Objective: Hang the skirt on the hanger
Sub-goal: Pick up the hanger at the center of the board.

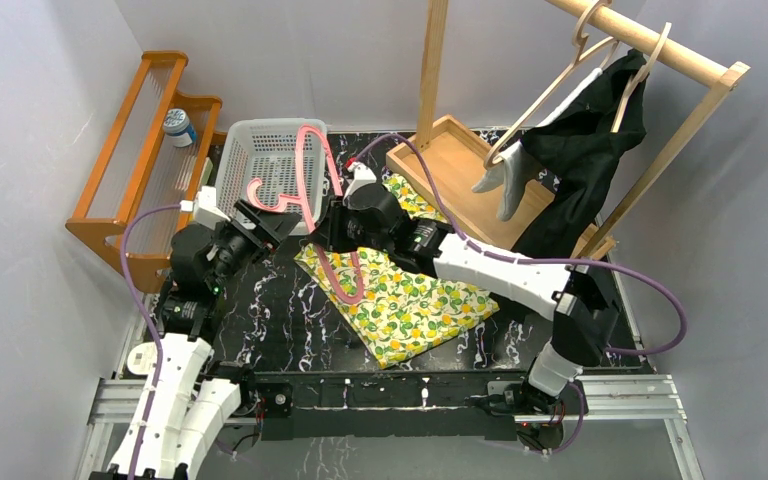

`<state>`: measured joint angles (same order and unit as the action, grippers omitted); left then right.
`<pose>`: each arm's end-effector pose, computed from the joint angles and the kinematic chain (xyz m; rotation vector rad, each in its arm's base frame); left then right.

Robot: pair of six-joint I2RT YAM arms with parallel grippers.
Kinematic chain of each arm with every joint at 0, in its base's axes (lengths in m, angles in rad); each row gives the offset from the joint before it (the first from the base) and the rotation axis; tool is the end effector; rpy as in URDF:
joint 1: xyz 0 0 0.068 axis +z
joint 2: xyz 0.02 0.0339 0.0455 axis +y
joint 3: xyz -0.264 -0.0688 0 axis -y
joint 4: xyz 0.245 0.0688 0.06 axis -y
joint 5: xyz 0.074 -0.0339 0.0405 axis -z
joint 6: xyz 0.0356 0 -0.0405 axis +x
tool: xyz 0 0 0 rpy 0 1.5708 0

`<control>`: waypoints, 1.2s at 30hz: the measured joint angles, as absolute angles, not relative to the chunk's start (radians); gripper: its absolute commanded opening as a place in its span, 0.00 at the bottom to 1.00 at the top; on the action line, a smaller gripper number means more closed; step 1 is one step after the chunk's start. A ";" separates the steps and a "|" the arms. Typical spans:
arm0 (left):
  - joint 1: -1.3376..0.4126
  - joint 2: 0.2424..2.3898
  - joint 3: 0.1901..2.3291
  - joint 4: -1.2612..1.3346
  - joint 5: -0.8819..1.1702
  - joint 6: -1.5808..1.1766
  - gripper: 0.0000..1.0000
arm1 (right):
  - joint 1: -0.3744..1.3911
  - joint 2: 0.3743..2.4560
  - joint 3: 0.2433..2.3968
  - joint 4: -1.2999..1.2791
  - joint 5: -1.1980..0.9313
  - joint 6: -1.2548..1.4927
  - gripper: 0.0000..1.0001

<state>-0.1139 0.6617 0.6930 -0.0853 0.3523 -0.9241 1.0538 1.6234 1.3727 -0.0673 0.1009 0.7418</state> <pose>0.1595 -0.0306 0.3376 -0.4089 1.6852 -1.0678 0.1959 0.3373 0.3403 -0.2445 2.0366 1.0953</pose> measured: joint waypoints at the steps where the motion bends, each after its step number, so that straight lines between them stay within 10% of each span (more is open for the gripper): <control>1: -0.115 0.667 0.693 -0.079 0.340 -0.928 0.67 | 1.054 1.636 1.383 -0.068 0.098 0.748 0.07; 18: -0.415 0.885 0.755 -0.037 -0.086 -0.879 0.32 | 1.090 1.709 1.459 -0.130 0.150 0.765 0.07; 26: -0.447 0.904 0.772 -0.064 -0.196 -0.821 0.01 | 1.093 1.708 1.460 -0.128 0.162 0.764 0.08; 36: -0.449 0.914 0.836 -0.153 -0.208 -0.736 0.00 | 1.096 1.687 1.444 -0.132 0.122 0.720 0.53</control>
